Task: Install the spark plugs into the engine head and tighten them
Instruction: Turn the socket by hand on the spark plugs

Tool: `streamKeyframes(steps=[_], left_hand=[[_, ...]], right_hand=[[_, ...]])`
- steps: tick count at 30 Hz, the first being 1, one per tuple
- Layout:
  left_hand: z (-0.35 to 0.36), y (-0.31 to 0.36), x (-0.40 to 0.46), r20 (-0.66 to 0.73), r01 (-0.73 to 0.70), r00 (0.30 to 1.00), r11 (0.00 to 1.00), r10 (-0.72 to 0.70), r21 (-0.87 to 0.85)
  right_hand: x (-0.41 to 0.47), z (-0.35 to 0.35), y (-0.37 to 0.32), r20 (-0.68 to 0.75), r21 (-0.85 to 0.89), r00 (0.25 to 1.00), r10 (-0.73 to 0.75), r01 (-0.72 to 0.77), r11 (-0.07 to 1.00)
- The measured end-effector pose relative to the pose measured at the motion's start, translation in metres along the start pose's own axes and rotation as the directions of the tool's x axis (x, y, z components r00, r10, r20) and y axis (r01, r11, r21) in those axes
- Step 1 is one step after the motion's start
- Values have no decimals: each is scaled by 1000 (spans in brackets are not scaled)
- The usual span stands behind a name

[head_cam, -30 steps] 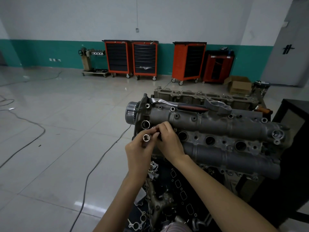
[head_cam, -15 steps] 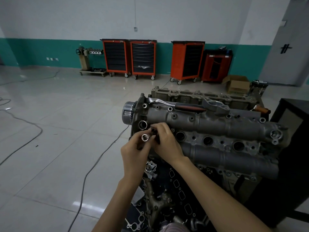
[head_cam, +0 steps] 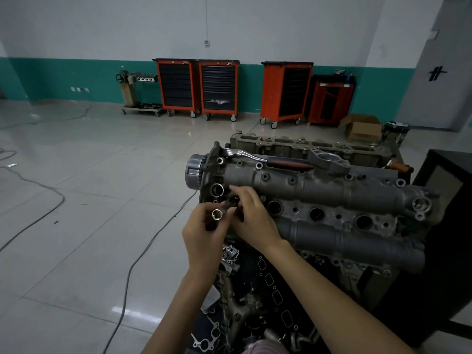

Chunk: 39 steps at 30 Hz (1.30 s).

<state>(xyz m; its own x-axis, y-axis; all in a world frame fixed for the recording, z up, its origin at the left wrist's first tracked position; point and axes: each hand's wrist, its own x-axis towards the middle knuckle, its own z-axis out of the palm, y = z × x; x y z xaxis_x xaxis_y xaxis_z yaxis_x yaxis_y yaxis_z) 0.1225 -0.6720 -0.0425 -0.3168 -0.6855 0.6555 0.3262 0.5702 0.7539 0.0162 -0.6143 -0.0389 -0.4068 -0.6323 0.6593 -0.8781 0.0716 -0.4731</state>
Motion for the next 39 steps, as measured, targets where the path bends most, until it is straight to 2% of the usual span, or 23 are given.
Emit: streamKeyframes(steps=[3,8,11,15,19,22,25,29,32,35,37,39], left_hand=[[0,1,0,-27,26,999,1000,-26,3],[1,0,-1,158,-72,985,997,67,26],[0,-2,-2,79,-87,993,995,83,48],[0,0,-2,22,-37,999,999,36,26],[1,1,-2,-14,29,999,1000,-29,-1],[2,2,0,6,-11,1000,1000,11,15],[3,2,-2,14,-50,999,998,49,36],[0,-3,-5,110,-122,987,992,118,34],[3,-3,-10,181,-128,976,992,124,9],[10,3,-10,49,55,997,998,-56,26],[9,3,-8,-13,20,1000,999,-19,49],[5,-1,-7,1,-60,998,996,60,65]], right_hand=[[2,1,1,-38,2,998,46,-46,999],[-2,3,2,-19,-20,1000,-9,9,1000],[-3,3,1,-9,-9,1000,-17,17,1000],[-1,0,2,6,44,998,65,-65,997],[-2,2,2,6,-14,1000,8,-8,1000],[-3,1,2,7,-46,1000,-24,24,999],[-2,1,3,-26,-18,1000,9,-10,1000],[-2,1,0,-38,43,992,123,-121,992],[-2,-1,-3,-56,33,992,112,-110,993],[-3,-1,-4,-69,-26,995,66,-68,997],[-2,0,-3,-78,-10,992,95,-96,995],[-1,0,-2,-56,-3,995,85,-86,996]])
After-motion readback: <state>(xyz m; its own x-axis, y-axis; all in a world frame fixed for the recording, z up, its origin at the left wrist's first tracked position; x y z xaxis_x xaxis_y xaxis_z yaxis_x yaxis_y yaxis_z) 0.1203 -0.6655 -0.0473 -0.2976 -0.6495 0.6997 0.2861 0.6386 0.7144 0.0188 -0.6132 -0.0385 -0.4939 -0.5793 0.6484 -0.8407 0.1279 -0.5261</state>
